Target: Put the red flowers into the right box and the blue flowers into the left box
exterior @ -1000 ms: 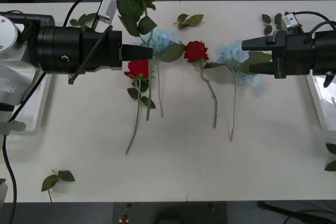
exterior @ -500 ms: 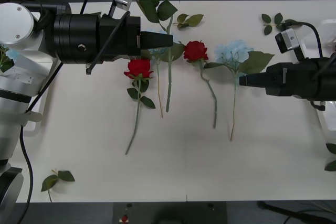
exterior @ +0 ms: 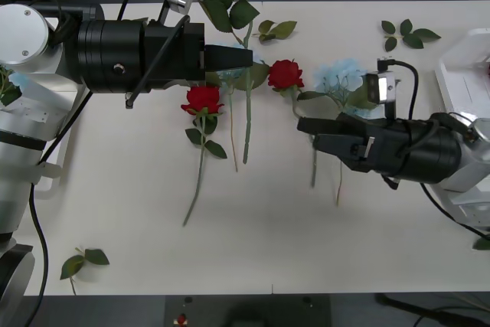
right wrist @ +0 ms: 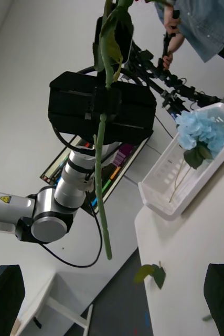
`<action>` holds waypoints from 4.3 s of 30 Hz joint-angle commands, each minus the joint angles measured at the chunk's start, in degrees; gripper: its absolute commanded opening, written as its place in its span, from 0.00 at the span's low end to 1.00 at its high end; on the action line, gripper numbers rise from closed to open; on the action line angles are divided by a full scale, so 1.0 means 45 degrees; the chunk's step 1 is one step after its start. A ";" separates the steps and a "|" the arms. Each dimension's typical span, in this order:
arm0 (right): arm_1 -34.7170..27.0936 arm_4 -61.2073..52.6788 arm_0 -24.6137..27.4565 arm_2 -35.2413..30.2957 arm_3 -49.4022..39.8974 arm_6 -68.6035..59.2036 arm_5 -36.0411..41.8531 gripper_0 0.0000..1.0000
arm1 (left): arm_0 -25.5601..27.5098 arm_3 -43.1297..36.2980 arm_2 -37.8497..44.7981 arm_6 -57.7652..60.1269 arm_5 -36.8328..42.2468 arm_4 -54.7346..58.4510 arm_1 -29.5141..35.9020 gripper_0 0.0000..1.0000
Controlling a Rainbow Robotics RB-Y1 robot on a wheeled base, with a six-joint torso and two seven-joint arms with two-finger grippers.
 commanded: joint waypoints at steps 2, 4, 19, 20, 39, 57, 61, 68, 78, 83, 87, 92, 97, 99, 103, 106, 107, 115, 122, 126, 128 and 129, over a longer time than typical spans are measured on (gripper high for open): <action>0.1546 0.1094 -0.0126 -0.0622 -0.0483 0.0909 0.0060 1.00 | -0.0322 -0.0380 0.0258 -0.0311 -0.0123 0.0108 0.0069 0.00; 0.1898 0.1367 -0.0126 -0.0739 -0.0483 0.0949 0.0099 1.00 | -0.0322 -0.0380 0.0258 -0.0311 -0.0123 0.0108 0.0069 0.00; 0.4398 0.2539 -0.0244 -0.0778 -0.0522 0.1359 0.0079 1.00 | -0.0322 -0.0380 0.0258 -0.0311 -0.0123 0.0108 0.0069 0.00; 0.4554 0.2695 -0.0283 -0.0798 -0.0522 0.1359 0.0001 1.00 | -0.0322 -0.0380 0.0258 -0.0311 -0.0123 0.0108 0.0069 0.00; 0.5746 0.3750 -0.0654 -0.0642 -0.0503 0.1105 -0.1249 0.03 | -0.0322 -0.0380 0.0258 -0.0311 -0.0123 0.0108 0.0069 0.00; 0.5609 0.3730 -0.0634 -0.0700 -0.0503 0.0949 -0.1347 0.00 | -0.0322 -0.0380 0.0258 -0.0311 -0.0123 0.0108 0.0069 1.00; 0.5570 0.3730 -0.0654 -0.0720 -0.0503 0.0949 -0.1366 0.00 | -0.0322 -0.0380 0.0258 -0.0311 -0.0123 0.0108 0.0069 1.00; 0.5511 0.3711 -0.0654 -0.0778 -0.0522 0.0968 -0.1386 0.00 | -0.0322 -0.0380 0.0258 -0.0311 -0.0123 0.0108 0.0069 1.00; 0.4652 0.3281 -0.0791 -0.1013 -0.0503 0.0890 -0.1620 0.00 | -0.0322 -0.0380 0.0258 -0.0311 -0.0123 0.0108 0.0069 1.00; 0.2425 0.2754 -0.1240 -0.1013 -0.0503 0.0109 -0.1972 0.00 | -0.0068 -0.0321 0.0239 -0.0389 -0.0143 0.0167 -0.0048 1.00; 0.0570 0.2734 -0.1630 -0.1052 -0.0503 -0.1298 -0.2147 0.00 | -0.0068 -0.0380 0.0454 -0.0447 -0.0182 0.0382 0.0225 1.00; -0.1442 0.3281 -0.1982 -0.1169 -0.0425 -0.3290 -0.2616 0.00 | 0.0147 -0.0380 0.0454 -0.0545 -0.0162 0.0577 0.1065 1.00; -0.2907 0.3711 -0.2275 -0.1345 0.0357 -0.4423 -0.2616 0.00 | 0.0420 -0.0380 0.0454 -0.0721 -0.0006 0.0538 0.2159 1.00; -0.3258 0.3711 -0.2275 -0.1403 0.0786 -0.4423 -0.2558 0.00 | 0.0479 -0.0380 0.0473 -0.0779 0.0150 0.0342 0.2549 1.00; -0.3571 0.4238 -0.2294 -0.1657 0.1548 -0.4442 -0.2792 0.00 | 0.0635 -0.0380 0.0473 -0.0936 0.0307 -0.0283 0.3331 1.00; -0.4079 0.5078 -0.2294 -0.1794 0.1724 -0.4520 -0.3085 0.00 | 0.0694 -0.0380 0.0454 -0.0994 0.0521 -0.1025 0.3702 1.00; -0.4352 0.5469 -0.2294 -0.1833 0.1841 -0.4598 -0.3104 0.00 | 0.0694 -0.0380 0.0454 -0.0994 0.0619 -0.1396 0.3819 1.00; -0.6227 0.6387 -0.2294 -0.1872 0.3286 -0.4813 -0.2850 0.00 | 0.0459 -0.0673 0.0415 -0.0838 0.1439 -0.4579 0.4092 1.00; -0.7555 0.7558 -0.2275 -0.1872 0.4868 -0.4559 -0.2792 0.00 | -0.0166 -0.1200 -0.0445 0.0959 0.2611 -0.7607 0.4092 1.00; -0.8122 0.8711 -0.2255 -0.1892 0.5337 -0.4383 -0.2929 0.00 | -0.0381 -0.1219 -0.1304 0.2033 0.2514 -0.8681 0.3956 1.00; -0.8297 0.9473 -0.2255 -0.1872 0.5337 -0.4305 -0.3007 0.00 | -0.0420 -0.1219 -0.1577 0.2482 0.2475 -0.9130 0.3819 1.00; -0.8356 0.9922 -0.2275 -0.1872 0.5337 -0.4286 -0.3065 0.00 | -0.0459 -0.1219 -0.1714 0.2795 0.2475 -0.9443 0.3643 1.00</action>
